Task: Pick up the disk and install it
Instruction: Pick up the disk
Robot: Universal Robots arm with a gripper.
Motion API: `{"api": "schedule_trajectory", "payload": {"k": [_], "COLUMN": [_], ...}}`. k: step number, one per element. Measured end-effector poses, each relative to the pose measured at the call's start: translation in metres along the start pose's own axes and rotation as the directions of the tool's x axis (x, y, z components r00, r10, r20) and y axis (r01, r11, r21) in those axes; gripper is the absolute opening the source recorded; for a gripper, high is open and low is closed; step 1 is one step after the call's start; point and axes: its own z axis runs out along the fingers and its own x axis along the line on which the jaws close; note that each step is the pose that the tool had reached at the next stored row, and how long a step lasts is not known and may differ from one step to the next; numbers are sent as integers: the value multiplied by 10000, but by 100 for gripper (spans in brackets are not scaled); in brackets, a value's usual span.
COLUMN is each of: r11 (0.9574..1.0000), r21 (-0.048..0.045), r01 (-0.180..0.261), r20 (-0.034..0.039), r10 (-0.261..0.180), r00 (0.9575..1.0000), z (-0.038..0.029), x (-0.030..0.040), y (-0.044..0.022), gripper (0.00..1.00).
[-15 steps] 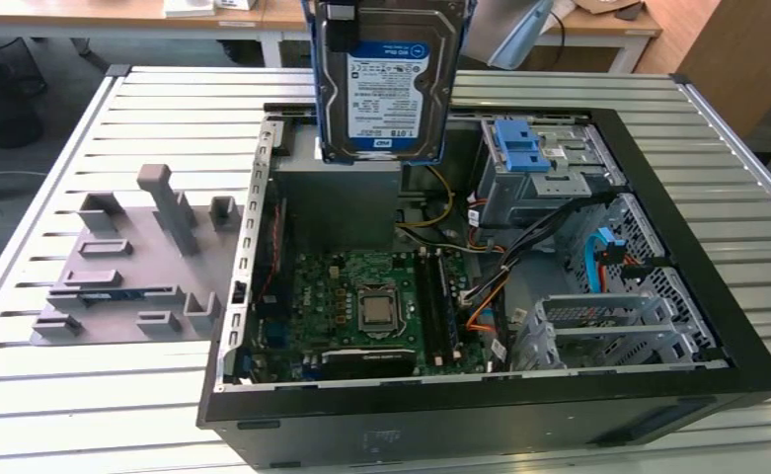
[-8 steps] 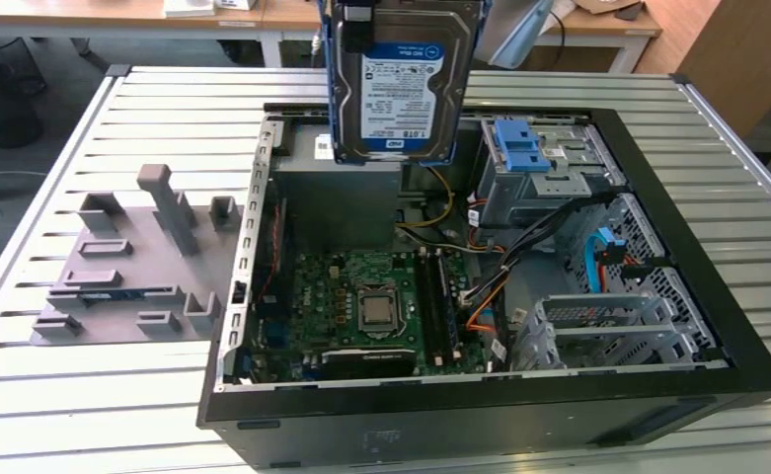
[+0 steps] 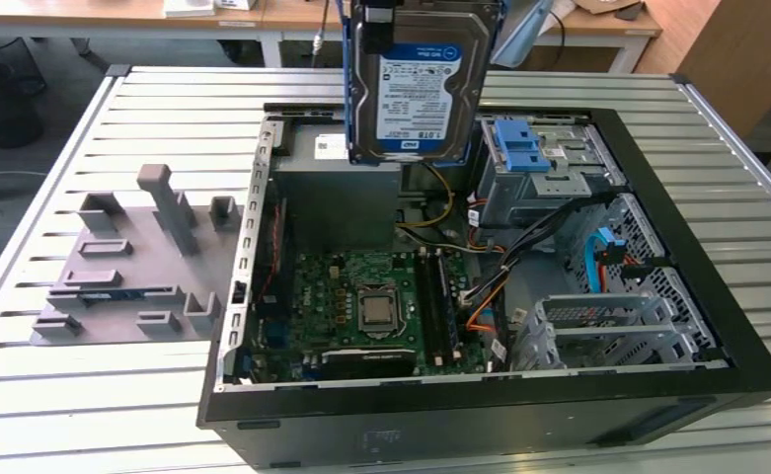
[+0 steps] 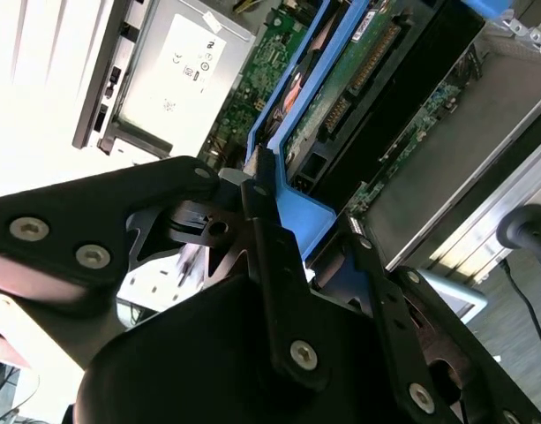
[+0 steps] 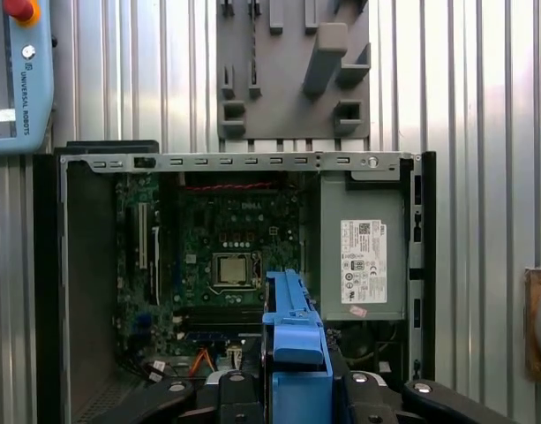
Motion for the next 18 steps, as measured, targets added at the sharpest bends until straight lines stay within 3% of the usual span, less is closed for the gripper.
{"api": "schedule_trajectory", "payload": {"k": [12,18], "r11": [10000,10000], "r21": [0,0], "r01": [1,0], "r20": [0,0], "r10": [-1,0], "r00": [10000,10000], "z": [1,1], "x": [8,8], "y": [-220,-239], "gripper": [36,36]}}
